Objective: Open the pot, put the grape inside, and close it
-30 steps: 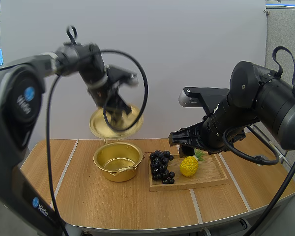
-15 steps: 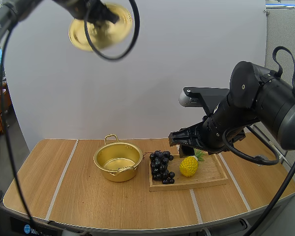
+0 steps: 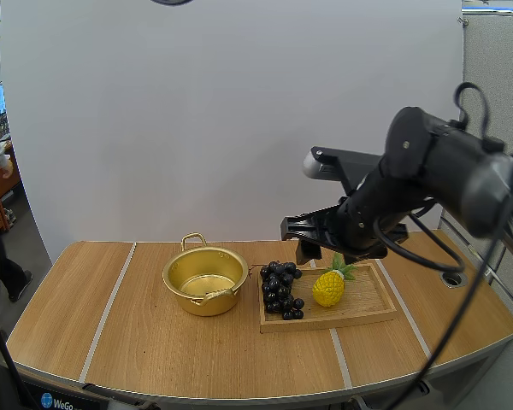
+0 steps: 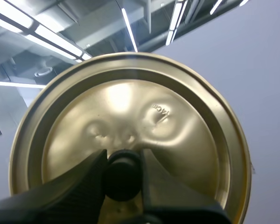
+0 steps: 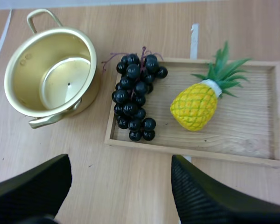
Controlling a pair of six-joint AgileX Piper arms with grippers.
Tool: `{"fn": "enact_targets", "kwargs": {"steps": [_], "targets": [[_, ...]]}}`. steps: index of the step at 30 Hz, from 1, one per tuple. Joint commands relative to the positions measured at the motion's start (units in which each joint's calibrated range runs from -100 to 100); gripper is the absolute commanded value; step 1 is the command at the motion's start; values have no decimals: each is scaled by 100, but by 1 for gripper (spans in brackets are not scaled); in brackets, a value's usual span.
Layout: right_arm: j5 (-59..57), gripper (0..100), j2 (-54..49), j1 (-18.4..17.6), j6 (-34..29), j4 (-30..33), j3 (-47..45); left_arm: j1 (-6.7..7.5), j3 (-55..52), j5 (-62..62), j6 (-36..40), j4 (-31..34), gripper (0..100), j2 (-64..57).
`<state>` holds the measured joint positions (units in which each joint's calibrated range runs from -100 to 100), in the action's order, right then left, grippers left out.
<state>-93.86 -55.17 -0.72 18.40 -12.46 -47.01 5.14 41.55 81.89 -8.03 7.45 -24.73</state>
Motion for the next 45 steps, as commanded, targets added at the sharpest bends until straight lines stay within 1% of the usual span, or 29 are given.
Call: {"fn": "enact_targets", "kwargs": {"steps": [1,5,9,14,23,27,34,37,41,45], "targets": [[738,100,1433,18,587,-751,66,10,870,-1309,176,188,0,-49],[1201,100,2068,18,930,-1010,66,10,1003,-1939,176,188,0,-79],[1750,100,2661,18,1116,-1010,96,10,1074,-2310,176,188,0,-79],[1748,100,3345,0,1303,-1039,486,10,1074,-2387,176,188,0,-79],[1763,100,4239,-40,1377,-1053,1122,10,1074,-2387,176,188,0,-79],[1831,100,4521,-128,1453,-1089,1170,10,1074,-2387,176,188,0,-79],[2062,100,4867,-425,1443,-1079,1170,10,1074,-2387,176,188,0,-79],[2162,100,4942,-449,1443,-965,1170,10,1074,-2387,176,188,0,-79],[2328,100,5069,-449,1265,-582,1170,10,1074,-2387,176,188,0,-79],[2369,100,5176,-449,1257,-565,1170,10,1074,-2387,176,188,0,-79]]}}
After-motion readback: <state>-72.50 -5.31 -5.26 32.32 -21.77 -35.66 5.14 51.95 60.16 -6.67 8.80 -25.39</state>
